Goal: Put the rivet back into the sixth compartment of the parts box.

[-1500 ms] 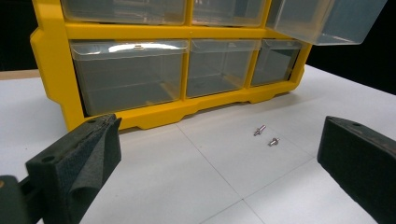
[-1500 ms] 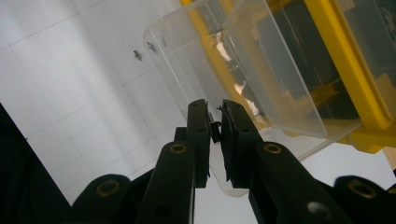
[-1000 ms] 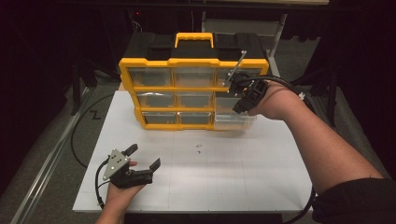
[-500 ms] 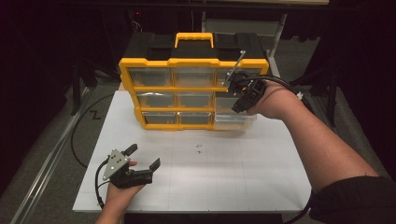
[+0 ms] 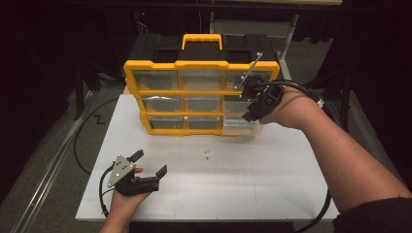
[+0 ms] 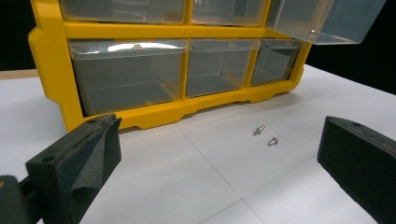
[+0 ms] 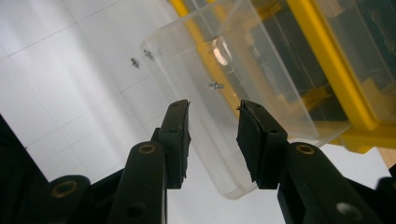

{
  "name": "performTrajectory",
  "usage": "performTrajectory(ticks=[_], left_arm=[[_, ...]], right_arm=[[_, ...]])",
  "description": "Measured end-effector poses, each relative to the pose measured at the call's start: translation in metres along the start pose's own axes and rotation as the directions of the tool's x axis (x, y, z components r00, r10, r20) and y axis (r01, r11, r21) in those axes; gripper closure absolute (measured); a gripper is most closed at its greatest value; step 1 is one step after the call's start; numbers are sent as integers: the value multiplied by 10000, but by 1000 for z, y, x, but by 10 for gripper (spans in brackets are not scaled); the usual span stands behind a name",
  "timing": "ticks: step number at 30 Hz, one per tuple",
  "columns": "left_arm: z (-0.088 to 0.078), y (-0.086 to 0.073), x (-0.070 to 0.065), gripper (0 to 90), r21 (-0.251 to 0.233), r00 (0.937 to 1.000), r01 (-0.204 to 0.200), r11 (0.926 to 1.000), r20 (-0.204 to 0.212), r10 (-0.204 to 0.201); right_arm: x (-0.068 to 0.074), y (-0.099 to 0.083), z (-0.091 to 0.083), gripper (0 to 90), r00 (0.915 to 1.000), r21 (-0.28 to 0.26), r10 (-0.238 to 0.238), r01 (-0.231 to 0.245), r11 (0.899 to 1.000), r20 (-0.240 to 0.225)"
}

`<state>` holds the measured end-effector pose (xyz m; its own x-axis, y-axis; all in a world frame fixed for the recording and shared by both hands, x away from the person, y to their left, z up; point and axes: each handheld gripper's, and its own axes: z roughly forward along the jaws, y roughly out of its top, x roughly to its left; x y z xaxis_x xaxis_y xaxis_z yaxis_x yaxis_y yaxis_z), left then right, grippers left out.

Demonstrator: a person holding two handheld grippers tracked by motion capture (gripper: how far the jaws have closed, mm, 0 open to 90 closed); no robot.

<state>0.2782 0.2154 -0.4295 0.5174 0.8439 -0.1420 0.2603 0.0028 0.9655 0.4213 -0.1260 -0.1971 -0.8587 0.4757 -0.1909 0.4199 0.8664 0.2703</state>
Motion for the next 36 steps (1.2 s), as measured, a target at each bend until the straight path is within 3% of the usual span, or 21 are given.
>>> performTrajectory(ticks=[16, 36], left_arm=[[0, 0, -1, 4, 7, 10000, -24, 10000, -22, 24], [1, -1, -1, 4, 115, 10000, -70, 9999, 31, 70]], right_arm=[[35, -19, 11, 561, 9985, 108, -448, 451, 9989, -307], [63, -50, 76, 291, 9972, 640, -413, 453, 9969, -626]])
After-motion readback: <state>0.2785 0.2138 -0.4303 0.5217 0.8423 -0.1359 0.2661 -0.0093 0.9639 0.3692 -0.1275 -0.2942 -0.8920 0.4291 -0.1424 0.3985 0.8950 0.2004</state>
